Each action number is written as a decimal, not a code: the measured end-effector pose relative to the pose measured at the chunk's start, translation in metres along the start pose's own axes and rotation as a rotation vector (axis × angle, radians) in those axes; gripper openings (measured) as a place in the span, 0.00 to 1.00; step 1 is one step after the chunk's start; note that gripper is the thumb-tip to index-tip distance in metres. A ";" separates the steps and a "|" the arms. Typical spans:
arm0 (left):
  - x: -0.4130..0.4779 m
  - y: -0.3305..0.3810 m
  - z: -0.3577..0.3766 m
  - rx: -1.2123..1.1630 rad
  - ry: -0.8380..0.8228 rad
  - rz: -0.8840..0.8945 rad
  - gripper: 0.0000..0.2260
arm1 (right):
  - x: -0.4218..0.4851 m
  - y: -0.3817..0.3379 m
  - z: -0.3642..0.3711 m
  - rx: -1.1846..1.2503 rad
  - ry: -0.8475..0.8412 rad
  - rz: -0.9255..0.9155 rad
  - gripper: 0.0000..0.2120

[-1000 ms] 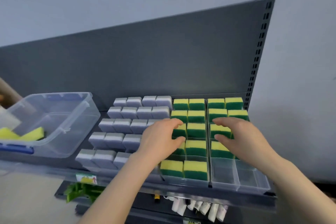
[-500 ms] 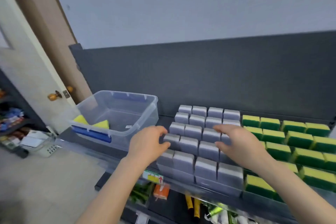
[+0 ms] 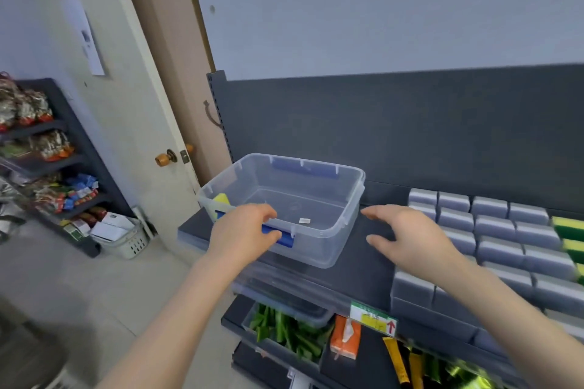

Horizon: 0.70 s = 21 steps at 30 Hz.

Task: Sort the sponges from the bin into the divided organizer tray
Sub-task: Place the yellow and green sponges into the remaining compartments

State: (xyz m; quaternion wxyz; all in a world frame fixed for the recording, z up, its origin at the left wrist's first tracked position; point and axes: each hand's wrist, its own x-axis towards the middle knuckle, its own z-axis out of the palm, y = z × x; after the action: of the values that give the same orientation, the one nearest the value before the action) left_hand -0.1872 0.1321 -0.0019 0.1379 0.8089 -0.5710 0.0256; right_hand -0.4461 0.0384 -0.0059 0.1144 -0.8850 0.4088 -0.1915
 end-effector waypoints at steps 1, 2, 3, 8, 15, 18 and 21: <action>0.005 -0.009 -0.001 -0.002 0.000 -0.005 0.17 | 0.007 -0.007 0.004 -0.002 -0.006 -0.004 0.23; 0.011 -0.018 -0.001 -0.008 0.001 -0.011 0.17 | 0.014 -0.012 0.009 -0.006 -0.017 -0.005 0.23; 0.016 -0.025 -0.001 -0.017 0.002 -0.019 0.17 | 0.021 -0.016 0.014 -0.013 -0.032 -0.008 0.23; 0.039 -0.053 0.005 -0.067 0.018 -0.053 0.16 | 0.063 -0.029 0.038 -0.020 -0.072 -0.054 0.23; 0.079 -0.101 0.008 0.003 -0.034 -0.119 0.15 | 0.132 -0.041 0.075 0.071 -0.093 -0.101 0.23; 0.111 -0.115 0.006 0.025 -0.027 -0.139 0.16 | 0.165 -0.042 0.090 0.082 -0.086 -0.131 0.22; 0.140 -0.125 0.012 0.018 -0.032 -0.154 0.16 | 0.194 -0.042 0.107 0.078 -0.102 -0.166 0.22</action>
State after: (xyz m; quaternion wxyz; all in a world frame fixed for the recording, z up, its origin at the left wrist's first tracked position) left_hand -0.0239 0.0394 -0.0101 0.1231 0.8520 -0.5089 0.0070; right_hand -0.2562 -0.0791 -0.0393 0.1529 -0.9193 0.3199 -0.1708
